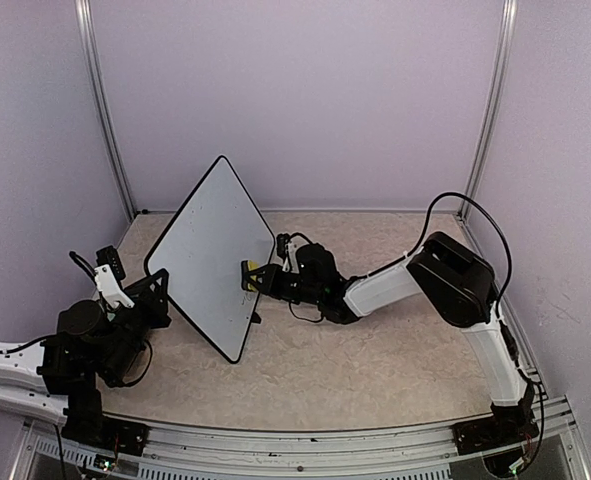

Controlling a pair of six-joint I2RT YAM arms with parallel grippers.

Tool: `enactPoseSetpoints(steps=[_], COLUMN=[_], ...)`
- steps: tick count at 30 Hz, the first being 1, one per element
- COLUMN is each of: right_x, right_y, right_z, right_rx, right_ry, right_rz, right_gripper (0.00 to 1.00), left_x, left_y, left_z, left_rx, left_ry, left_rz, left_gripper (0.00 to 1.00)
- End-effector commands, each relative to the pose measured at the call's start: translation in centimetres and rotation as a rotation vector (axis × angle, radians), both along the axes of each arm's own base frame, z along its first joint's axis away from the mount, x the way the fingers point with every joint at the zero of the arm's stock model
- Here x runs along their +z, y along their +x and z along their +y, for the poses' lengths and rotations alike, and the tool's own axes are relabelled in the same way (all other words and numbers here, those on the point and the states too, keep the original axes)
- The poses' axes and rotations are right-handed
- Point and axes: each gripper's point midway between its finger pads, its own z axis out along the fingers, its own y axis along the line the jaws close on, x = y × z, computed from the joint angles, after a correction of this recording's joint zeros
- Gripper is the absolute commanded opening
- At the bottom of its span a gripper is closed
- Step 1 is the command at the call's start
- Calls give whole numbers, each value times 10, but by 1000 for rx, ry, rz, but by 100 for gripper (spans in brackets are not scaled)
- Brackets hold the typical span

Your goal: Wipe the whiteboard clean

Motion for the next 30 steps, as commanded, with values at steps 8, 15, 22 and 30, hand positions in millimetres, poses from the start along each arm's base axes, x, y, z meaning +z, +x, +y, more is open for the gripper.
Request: enactPoseSetpoints(steps=[8,15,22,30], right_x=[67,33,-60,-104], right_y=[-63,-72,-72,-54], right_z=[30,33,15,-7], right_rx=[217,214,144,70], right_ry=[132,70,-43,-112], right_rz=[-73,-7,162,265], right_gripper=[0,0,0,0], left_x=[13,14,14,14], left_y=[-4,-4,-5,-5], left_z=[-19,-18,-15,-14], left_rx=[-109,-108,-109,-112], left_ry=[-124,-128,-133,-141], left_rz=[-13,-14,-13,-13], left_gripper=[0,0,0,0])
